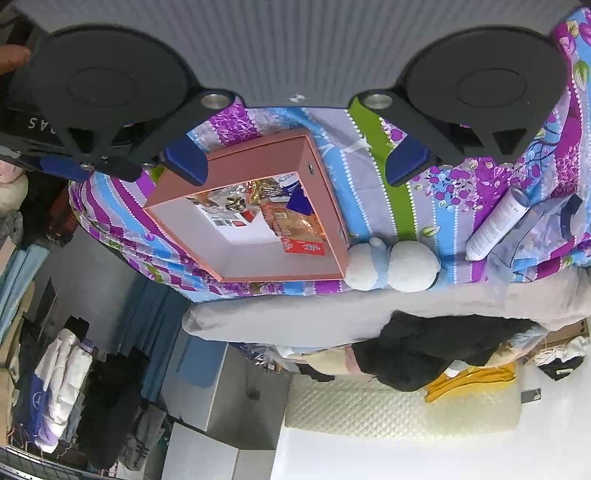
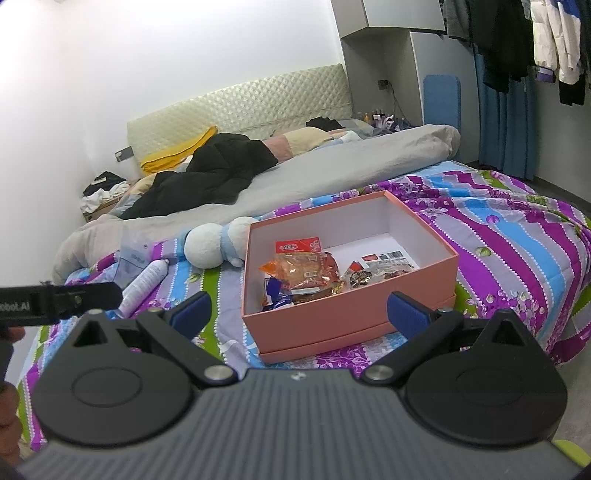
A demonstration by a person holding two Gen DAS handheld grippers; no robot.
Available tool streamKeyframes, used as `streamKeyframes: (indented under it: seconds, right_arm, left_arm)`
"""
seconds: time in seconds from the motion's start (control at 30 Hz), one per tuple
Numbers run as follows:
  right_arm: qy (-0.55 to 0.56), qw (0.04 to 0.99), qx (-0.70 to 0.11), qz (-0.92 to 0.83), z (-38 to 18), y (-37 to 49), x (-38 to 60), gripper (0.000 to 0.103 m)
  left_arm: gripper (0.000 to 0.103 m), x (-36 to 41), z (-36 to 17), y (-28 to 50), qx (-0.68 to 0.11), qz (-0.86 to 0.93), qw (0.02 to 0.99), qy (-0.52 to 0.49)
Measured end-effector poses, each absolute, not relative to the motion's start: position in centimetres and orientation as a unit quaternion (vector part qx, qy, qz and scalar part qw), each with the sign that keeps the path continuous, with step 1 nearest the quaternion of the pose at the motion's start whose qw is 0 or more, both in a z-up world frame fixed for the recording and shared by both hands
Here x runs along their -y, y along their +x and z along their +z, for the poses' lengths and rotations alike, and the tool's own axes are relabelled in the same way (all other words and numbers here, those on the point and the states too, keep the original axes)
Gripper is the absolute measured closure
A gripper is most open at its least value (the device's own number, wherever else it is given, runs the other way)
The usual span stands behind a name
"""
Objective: Organize snacks
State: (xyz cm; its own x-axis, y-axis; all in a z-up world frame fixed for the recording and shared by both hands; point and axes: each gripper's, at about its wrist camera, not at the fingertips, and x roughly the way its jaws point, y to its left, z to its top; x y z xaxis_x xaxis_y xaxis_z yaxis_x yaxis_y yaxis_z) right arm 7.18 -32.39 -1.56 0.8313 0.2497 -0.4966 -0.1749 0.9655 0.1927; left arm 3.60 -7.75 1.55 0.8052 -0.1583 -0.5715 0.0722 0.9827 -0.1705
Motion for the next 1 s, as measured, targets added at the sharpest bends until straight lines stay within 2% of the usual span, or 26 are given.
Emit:
streamKeyframes:
  seconds: [1.0]
  right_arm:
    - [0.057,0.959,-0.255,0.114,-0.8,6.8,31.5,0.000]
  left_arm:
    - [0.000,6.8,2.1,2.9,-0.301,-0.050,0.949,-0.081]
